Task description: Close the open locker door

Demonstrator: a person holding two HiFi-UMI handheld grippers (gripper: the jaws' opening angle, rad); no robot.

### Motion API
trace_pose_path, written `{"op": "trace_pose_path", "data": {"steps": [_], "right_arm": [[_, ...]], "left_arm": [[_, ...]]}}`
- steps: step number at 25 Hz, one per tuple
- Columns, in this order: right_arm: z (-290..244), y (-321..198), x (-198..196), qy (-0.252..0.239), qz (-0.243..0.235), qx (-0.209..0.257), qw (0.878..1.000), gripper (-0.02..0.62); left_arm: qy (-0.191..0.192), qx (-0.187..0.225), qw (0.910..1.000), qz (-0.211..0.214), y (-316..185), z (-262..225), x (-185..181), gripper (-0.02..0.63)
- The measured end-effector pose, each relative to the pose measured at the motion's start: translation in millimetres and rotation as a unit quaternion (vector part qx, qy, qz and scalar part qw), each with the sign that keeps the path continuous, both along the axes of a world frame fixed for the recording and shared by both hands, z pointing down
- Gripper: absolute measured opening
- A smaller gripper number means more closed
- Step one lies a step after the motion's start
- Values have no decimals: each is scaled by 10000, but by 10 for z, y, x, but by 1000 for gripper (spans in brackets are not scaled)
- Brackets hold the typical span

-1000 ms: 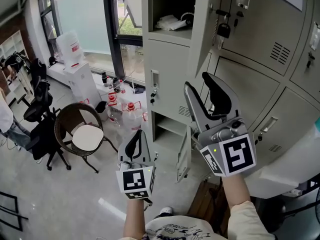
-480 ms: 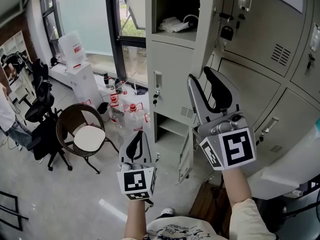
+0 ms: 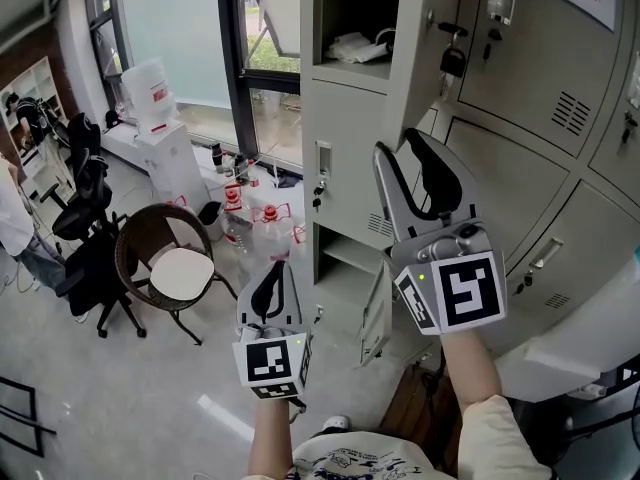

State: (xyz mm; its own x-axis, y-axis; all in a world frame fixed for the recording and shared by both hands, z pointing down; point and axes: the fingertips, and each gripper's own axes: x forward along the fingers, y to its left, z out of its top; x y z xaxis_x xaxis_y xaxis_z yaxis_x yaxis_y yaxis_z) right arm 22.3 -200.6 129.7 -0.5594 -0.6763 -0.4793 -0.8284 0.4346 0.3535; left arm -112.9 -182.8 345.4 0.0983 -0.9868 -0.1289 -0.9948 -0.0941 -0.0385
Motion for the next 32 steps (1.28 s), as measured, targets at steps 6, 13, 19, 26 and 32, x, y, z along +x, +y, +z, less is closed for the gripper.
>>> {"op": "trace_pose_path", "data": {"steps": [6,13,19,26,32], "right_arm": [[2,-81,-116,-39,91,87,9999,141],[7,-205,-267,-73,109,78,9999,140],[7,-287,-379,70,328,184,9993,140],[10,-385,-503,50,673,277,9973,141],[58,-501,-580,119,1059,491,9931,140]], "left_arm": [[-3,21,10000,-84,-47,-22,-145,3],[-113,61,9997,-184,-94,-95,-286,3],[-144,52,9992,-367,-85,-119,-412,3],[-137,18,9982,-582,-67,-88,-567,3],[-167,-4,9970,-752,-102,-50,-728,3]]}}
